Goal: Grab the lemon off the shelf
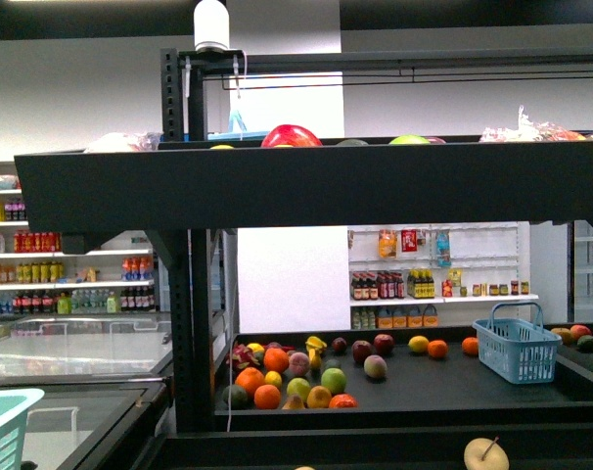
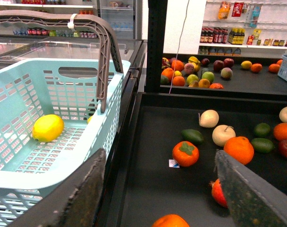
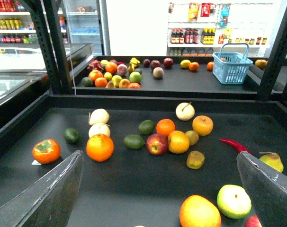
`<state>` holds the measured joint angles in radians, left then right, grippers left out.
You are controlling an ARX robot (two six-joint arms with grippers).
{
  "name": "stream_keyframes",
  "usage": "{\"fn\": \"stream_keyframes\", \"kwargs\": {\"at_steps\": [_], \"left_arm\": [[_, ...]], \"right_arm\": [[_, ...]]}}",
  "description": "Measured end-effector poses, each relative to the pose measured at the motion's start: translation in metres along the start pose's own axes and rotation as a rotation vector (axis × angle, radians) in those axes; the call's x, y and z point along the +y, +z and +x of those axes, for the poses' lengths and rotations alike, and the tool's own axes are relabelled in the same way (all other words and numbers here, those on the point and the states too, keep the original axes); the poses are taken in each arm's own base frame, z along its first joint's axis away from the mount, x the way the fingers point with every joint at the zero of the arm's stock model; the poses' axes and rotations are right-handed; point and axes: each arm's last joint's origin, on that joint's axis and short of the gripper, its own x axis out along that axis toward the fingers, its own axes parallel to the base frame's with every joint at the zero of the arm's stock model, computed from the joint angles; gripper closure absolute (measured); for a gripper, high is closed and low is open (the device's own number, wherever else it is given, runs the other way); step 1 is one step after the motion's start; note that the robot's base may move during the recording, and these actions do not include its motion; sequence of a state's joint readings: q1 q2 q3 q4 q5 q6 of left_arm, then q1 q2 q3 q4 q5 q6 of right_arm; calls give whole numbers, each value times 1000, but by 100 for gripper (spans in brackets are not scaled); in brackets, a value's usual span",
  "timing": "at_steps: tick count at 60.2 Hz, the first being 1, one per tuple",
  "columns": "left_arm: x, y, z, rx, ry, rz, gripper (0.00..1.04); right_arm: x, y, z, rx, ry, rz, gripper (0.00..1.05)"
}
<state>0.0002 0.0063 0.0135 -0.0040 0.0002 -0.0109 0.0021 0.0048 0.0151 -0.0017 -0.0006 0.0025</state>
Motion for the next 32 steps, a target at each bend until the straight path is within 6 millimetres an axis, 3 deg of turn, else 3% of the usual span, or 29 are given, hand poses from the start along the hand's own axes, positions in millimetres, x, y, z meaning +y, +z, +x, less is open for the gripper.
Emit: {"fn": "stream_keyframes", "kwargs": {"at_steps": [6,32], "left_arm": [[0,0,0,0,0,0,7],[0,0,0,0,0,2,8]], "right_arm": [[0,0,0,0,0,0,7],[0,0,0,0,0,0,7]]}}
